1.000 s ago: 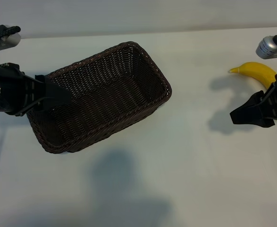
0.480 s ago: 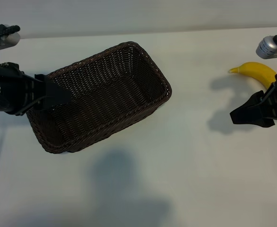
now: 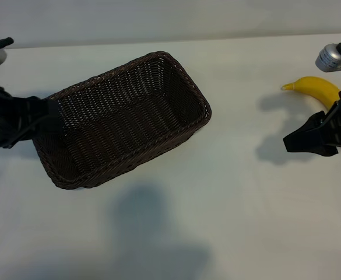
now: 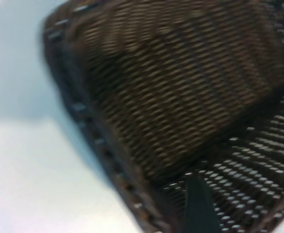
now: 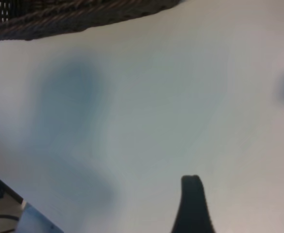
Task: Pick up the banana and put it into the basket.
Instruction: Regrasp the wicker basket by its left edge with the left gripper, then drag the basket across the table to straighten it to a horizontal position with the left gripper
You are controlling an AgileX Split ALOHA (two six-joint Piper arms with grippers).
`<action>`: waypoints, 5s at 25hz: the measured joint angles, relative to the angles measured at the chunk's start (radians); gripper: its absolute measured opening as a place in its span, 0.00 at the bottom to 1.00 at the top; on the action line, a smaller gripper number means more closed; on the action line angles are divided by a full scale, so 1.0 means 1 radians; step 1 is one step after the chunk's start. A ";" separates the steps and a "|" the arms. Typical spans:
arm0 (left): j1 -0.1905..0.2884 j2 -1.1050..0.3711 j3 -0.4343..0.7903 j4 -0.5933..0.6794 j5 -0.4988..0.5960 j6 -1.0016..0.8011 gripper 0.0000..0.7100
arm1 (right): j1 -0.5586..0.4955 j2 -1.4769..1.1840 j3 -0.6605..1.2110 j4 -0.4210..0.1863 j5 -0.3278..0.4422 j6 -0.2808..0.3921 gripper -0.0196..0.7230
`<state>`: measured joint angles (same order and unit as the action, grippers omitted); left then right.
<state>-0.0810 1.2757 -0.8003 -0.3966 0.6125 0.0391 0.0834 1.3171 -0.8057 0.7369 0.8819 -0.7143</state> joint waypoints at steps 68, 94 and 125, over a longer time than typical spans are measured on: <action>0.000 0.528 -0.155 0.203 -0.084 -0.483 0.43 | 0.000 0.000 0.000 0.002 -0.025 0.021 0.73; -0.001 0.473 -0.315 -0.003 0.034 -0.147 0.24 | 0.000 0.000 0.000 0.002 -0.038 0.021 0.73; -0.119 0.752 -0.685 -0.019 0.318 0.027 0.24 | 0.000 0.000 0.000 0.002 -0.047 0.023 0.73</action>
<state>-0.2000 2.0282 -1.4853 -0.4152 0.9303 0.0661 0.0834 1.3171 -0.8057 0.7386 0.8353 -0.6918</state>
